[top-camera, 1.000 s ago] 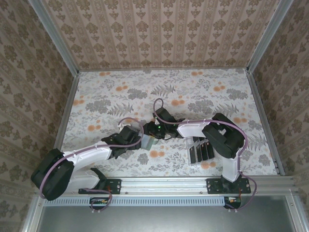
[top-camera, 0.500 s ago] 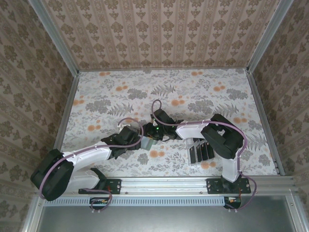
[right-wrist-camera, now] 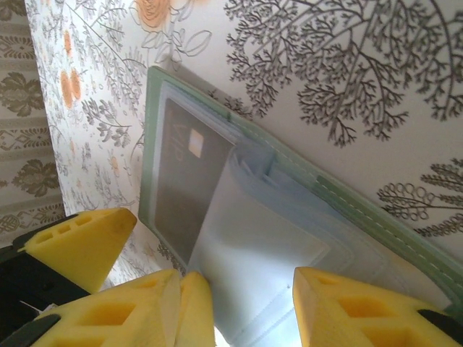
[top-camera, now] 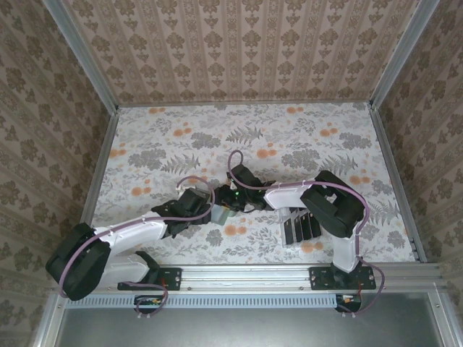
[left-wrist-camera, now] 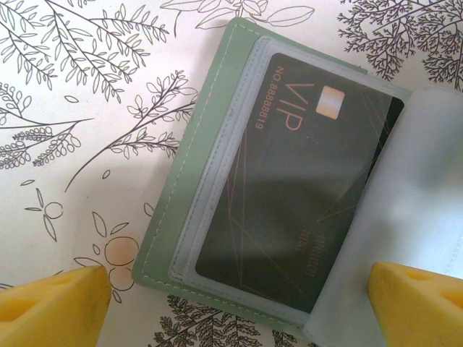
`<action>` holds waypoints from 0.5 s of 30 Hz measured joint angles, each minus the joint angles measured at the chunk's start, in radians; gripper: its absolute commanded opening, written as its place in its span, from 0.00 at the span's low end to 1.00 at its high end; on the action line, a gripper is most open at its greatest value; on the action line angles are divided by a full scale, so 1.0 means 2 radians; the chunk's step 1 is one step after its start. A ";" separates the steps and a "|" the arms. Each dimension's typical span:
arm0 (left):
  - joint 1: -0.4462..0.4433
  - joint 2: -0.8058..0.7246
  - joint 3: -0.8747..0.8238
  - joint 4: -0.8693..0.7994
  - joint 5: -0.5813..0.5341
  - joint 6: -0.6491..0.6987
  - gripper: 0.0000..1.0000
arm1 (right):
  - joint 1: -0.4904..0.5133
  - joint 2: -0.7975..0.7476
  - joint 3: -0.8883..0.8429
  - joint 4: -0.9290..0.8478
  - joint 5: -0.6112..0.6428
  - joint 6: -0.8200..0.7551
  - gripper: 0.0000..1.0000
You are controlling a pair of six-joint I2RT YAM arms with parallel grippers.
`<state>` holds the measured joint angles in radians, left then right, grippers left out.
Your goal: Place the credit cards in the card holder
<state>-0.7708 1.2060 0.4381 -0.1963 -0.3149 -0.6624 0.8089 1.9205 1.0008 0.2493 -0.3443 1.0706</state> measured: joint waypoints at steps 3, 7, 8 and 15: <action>0.000 0.000 0.000 0.000 0.000 0.000 0.93 | 0.000 0.000 -0.004 0.006 0.000 0.002 0.47; 0.000 0.000 0.000 0.000 0.000 0.000 0.93 | 0.000 0.000 -0.005 0.009 0.000 0.004 0.47; 0.000 0.000 0.000 0.000 0.000 0.000 0.93 | 0.000 0.001 -0.005 0.010 0.000 0.004 0.47; 0.003 0.000 0.000 0.000 0.000 0.000 0.93 | 0.000 0.007 -0.005 0.021 0.000 0.006 0.47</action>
<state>-0.7650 1.2060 0.4381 -0.1963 -0.3149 -0.6624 0.8097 1.9347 0.9913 0.2905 -0.3450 1.0821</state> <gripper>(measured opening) 0.933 0.467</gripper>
